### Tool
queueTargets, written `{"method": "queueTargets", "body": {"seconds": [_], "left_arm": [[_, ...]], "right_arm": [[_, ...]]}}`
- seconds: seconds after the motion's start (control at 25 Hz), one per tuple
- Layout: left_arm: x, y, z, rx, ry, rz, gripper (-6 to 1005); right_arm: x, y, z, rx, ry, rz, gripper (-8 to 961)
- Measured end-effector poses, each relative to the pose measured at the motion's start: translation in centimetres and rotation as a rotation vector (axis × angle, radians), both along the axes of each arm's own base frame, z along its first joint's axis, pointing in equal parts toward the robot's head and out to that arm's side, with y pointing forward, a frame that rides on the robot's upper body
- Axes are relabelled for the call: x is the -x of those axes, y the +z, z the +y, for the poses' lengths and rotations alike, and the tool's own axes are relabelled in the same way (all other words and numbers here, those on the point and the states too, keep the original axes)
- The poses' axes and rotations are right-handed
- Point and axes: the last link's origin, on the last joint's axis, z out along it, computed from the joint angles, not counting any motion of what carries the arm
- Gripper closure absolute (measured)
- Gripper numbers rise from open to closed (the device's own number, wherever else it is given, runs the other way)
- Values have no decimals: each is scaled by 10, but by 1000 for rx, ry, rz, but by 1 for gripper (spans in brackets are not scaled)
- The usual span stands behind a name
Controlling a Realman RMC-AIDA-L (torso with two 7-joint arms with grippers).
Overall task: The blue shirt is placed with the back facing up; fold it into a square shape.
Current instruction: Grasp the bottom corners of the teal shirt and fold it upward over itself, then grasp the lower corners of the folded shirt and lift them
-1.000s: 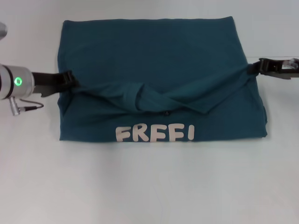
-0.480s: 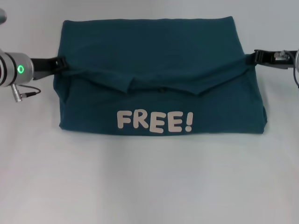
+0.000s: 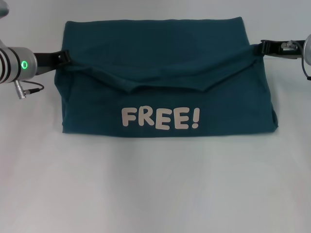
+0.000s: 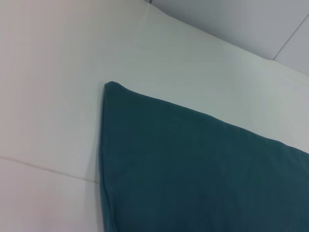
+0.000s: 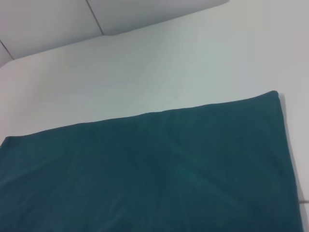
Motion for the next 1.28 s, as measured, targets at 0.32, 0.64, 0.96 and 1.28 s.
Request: {"method": "queueTargets", "body": {"seconds": [0.32, 0.64, 0.96, 1.28], "left_arm": [[0, 1, 1, -9, 3, -1, 973], [1, -3, 0, 6, 11, -7, 944], [12, -1, -6, -9, 51, -38, 832], [24, 2, -26, -37, 73, -141, 442]], "right_arm": [[8, 1, 6, 7, 11, -31, 902], [10, -7, 7, 71, -21, -105, 902], [8, -5, 6, 87, -24, -108, 730], [0, 5, -6, 113, -39, -13, 481]]}}
